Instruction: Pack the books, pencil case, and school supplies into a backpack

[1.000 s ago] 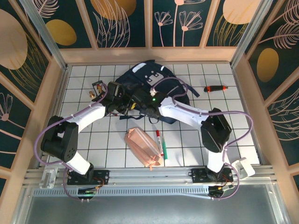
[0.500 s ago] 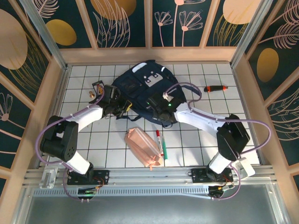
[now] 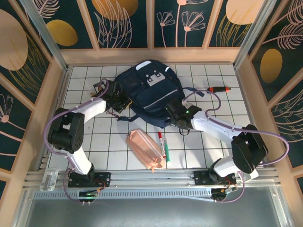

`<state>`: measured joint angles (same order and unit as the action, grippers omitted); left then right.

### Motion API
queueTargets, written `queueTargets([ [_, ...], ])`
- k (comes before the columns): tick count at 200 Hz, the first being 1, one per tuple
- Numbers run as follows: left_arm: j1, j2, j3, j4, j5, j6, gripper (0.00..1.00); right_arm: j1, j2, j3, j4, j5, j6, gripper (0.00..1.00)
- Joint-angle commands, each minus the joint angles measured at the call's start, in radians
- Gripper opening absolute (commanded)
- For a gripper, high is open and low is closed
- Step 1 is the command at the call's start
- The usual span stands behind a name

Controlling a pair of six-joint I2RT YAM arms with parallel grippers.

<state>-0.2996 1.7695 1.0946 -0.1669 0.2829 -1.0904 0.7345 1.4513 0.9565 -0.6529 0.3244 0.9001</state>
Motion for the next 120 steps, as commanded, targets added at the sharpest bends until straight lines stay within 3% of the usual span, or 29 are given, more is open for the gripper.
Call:
queueTargets([
  [1, 0.017, 0.032, 0.065, 0.024, -0.046, 0.105, 0.00, -0.014, -0.026, -0.030, 0.014, 0.033, -0.042, 0.00],
  [6, 0.017, 0.039, 0.074, 0.029, -0.042, 0.121, 0.04, -0.012, -0.027, -0.030, 0.035, 0.019, -0.053, 0.00],
  [23, 0.018, 0.062, 0.123, 0.029, 0.017, 0.195, 0.51, 0.015, -0.031, -0.032, 0.115, -0.025, -0.080, 0.00],
  [35, 0.018, 0.065, 0.158, -0.003, 0.048, 0.226, 0.65, 0.047, -0.032, -0.026, 0.172, -0.040, -0.092, 0.00],
  [76, 0.015, -0.073, 0.140, -0.112, 0.143, 0.303, 0.77, 0.079, -0.005, 0.011, 0.209, -0.097, -0.135, 0.00],
  [120, -0.053, -0.258, 0.094, -0.319, 0.046, 0.422, 0.79, 0.077, -0.051, -0.042, 0.323, -0.171, -0.219, 0.00],
])
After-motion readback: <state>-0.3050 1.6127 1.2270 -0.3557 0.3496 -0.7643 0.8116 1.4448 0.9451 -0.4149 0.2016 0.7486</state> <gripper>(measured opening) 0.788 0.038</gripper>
